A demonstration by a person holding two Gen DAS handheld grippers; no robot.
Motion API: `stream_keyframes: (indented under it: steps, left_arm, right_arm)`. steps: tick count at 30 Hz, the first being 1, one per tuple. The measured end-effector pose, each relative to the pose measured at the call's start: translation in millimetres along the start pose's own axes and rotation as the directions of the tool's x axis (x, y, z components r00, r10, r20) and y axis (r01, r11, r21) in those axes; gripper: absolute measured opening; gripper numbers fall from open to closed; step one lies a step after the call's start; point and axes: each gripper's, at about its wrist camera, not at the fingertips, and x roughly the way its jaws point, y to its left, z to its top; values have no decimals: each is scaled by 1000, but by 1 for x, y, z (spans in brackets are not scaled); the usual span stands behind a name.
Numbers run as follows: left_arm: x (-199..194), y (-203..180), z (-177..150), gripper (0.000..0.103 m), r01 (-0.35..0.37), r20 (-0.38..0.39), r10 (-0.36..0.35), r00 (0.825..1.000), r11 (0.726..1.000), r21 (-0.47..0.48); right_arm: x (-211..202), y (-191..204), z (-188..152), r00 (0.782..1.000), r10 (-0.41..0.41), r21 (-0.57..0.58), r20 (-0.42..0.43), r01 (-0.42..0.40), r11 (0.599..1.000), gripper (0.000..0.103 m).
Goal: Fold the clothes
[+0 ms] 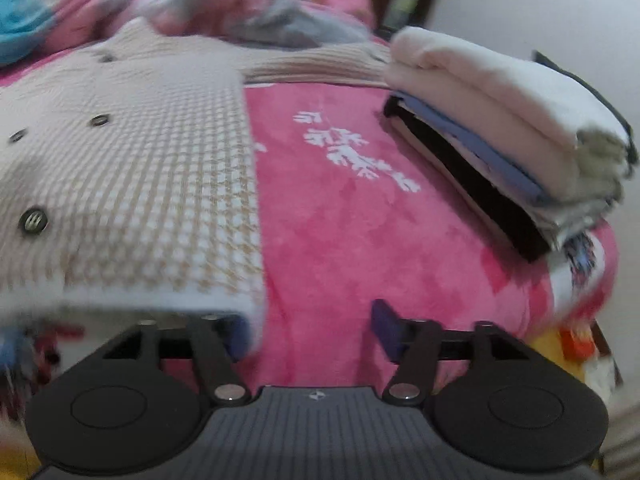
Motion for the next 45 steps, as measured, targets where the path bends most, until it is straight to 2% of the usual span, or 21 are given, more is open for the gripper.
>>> stream_keyframes:
  steps: [2,4,7,9,12,14,16,17,19,21,23,26,29,32,35,38,41,45]
  left_arm:
    - [-1,1,-1,19,2,8,-2,1000,1000,8]
    - [-2,2,-3,19,4,17,-5,1000,1000,12]
    - [-4,4,-5,19,10,30,-10,999,1000,14]
    - [-5,5,-6,19,16,40,-16,999,1000,12]
    - [-6,6,-9,19,24,58,-25,998,1000,11]
    - [-7,7,-12,18,29,70,-30,997,1000,10]
    - [-8,8,-14,18,36,81,-36,996,999,6]
    - [-8,9,-14,18,39,84,-39,996,999,2]
    - [-8,9,-15,18,48,89,-47,995,999,-6]
    - [-10,10,-15,18,54,85,-53,995,999,-6]
    - [-14,8,-14,18,49,77,-49,996,999,5]
    - [-30,0,-14,18,16,88,-21,996,998,54]
    - [-57,-6,-14,18,-9,142,-5,990,995,100]
    - [-77,-18,-4,19,-17,221,-14,975,991,134]
    - [-85,-37,13,19,-7,291,-43,956,986,167]
    - [-62,-62,40,19,22,314,-86,945,979,203]
    - [-29,-76,69,19,-3,320,-70,945,975,221]
    - [13,-70,95,19,-50,295,3,956,987,151]
  right_arm:
    - [-6,-5,4,999,49,-91,9,-48,995,68]
    - [-12,-1,13,997,67,-227,41,-56,972,68]
    - [-13,2,18,995,93,-313,35,-77,946,69]
    - [-7,1,18,995,104,-324,15,-93,941,70]
    - [-4,12,17,996,88,-369,3,-80,926,70]
    - [-11,28,4,996,75,-499,49,-41,866,72]
    - [-23,43,-23,985,85,-687,149,41,726,81]
    - [-27,47,-39,979,98,-764,180,76,640,91]
    - [-33,47,-60,981,117,-856,157,76,512,92]
    - [-42,41,-59,991,93,-869,91,33,493,90]
    - [-51,33,-37,999,24,-820,40,19,573,86]
    - [-59,20,19,998,-45,-662,-34,11,750,76]
    - [-61,16,83,1000,-5,-495,-18,-5,869,63]
    - [-53,20,146,996,82,-323,41,-65,944,54]
    - [-21,26,200,978,193,-166,80,-178,970,39]
    - [32,42,239,954,288,-98,80,-280,955,28]
    - [86,55,261,933,354,-61,69,-350,935,25]
    - [161,67,274,919,392,-10,38,-392,920,24]
